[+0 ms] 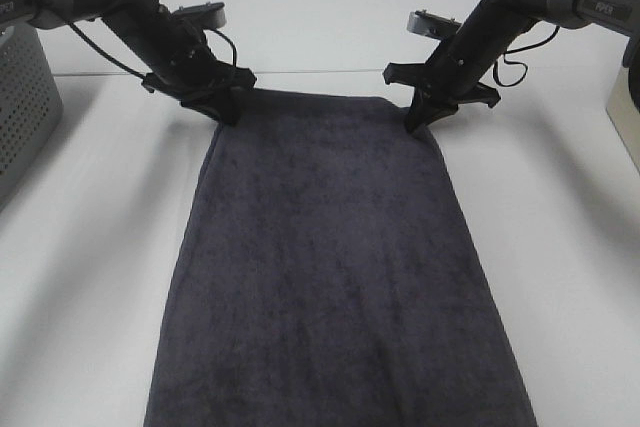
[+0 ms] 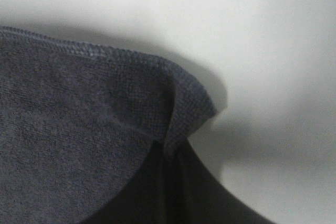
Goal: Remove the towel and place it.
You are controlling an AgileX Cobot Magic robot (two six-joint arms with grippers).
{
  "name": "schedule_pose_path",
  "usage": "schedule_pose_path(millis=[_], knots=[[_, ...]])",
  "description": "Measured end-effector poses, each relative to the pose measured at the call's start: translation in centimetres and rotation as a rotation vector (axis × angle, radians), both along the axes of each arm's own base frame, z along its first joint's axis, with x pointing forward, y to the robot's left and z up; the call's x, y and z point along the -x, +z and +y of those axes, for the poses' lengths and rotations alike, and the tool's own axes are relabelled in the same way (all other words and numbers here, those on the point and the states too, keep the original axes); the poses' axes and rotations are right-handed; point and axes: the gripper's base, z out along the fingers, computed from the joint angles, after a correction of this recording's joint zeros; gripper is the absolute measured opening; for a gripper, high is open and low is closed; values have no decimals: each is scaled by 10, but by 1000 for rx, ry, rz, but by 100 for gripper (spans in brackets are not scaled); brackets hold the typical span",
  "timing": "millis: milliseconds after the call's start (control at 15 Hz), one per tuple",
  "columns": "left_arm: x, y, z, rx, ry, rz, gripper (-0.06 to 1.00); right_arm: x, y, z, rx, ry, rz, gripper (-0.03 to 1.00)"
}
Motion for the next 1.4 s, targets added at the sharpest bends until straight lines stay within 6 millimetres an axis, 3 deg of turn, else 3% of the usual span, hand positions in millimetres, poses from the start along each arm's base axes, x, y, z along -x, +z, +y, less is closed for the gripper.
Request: schedule_pose_path(millis=[200,800,1067,1400], knots=[[-12,23,-1,4,-12,-137,2,-13,26,0,-11,-48,-173,1],[-30,37,1,-16,-3,-403,2,-34,36,-3,-16,-131,-419,1],[-35,26,1,-26,-7,-438,2,-38,36,-4,-14,-144,-464,1],[-39,3,1,-37,6,-450,2,-41,17,-5,-1,-156,-477,1]])
